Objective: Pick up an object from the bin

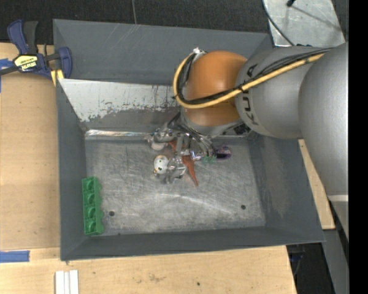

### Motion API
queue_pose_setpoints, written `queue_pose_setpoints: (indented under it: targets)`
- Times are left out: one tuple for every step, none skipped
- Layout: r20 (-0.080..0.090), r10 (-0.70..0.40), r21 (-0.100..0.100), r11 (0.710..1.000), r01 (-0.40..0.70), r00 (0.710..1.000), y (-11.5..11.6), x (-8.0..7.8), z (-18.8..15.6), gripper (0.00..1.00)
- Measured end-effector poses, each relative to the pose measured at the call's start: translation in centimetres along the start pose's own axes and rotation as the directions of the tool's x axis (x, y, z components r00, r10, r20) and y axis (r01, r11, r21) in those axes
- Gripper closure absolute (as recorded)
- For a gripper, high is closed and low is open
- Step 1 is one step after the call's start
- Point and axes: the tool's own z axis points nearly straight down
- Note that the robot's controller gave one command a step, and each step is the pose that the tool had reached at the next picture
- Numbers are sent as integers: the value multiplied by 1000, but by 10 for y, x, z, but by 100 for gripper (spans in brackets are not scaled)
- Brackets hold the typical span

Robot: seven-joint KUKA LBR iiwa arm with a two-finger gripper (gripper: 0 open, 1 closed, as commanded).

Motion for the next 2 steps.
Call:
queue_pose_setpoints:
  targets:
    - [25,223,-1,975,-223,974,7,84,8,100]
    - [25,222,-1,975,-222,975,7,84,8,100]
